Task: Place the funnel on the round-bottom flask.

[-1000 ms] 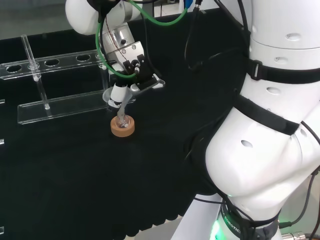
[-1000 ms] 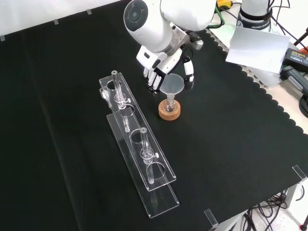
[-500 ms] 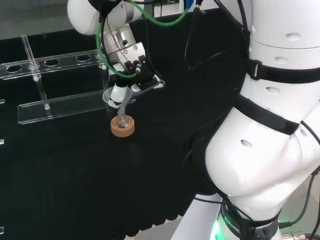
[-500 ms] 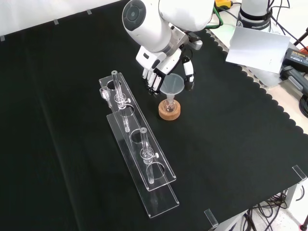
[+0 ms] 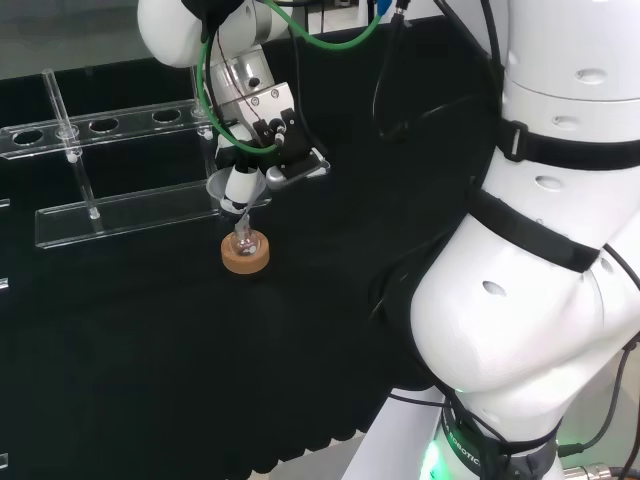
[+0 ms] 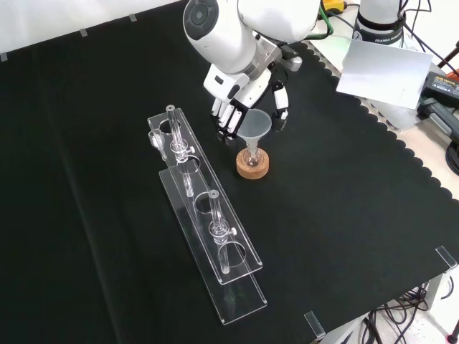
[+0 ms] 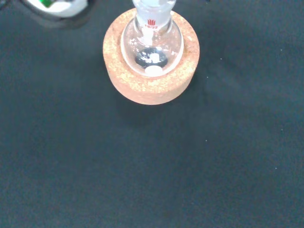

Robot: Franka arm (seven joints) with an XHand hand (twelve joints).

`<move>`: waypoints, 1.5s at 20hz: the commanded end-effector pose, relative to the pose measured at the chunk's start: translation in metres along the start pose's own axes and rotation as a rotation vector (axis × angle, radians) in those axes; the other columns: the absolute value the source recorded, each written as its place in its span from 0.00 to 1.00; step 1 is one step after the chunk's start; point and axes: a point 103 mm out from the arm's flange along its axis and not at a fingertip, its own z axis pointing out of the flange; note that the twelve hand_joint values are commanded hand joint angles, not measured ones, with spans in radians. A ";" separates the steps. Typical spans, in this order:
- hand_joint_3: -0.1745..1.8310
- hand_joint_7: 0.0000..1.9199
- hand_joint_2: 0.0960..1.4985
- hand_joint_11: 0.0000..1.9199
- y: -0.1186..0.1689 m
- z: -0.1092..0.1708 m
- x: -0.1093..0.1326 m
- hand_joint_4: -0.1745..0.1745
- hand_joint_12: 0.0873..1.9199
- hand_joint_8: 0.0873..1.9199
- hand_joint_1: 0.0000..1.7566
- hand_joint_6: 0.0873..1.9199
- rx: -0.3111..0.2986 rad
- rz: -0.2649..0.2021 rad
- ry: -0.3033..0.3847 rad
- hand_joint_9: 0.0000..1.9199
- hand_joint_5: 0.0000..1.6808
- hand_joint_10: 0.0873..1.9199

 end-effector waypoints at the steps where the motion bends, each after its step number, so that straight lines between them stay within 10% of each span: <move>1: 0.31 0.10 0.38 0.19 -0.003 -0.001 0.003 0.36 0.67 0.33 0.40 0.12 -0.002 -0.021 0.004 0.25 0.20 0.30; 17: 0.21 0.01 0.39 0.11 -0.033 -0.032 -0.009 0.36 0.71 0.28 0.31 0.00 -0.234 -0.058 0.025 0.11 0.14 0.35; 30: 0.21 0.06 0.41 0.14 -0.062 -0.059 -0.060 0.37 0.69 0.30 0.36 0.00 -0.288 0.007 0.046 0.16 0.19 0.33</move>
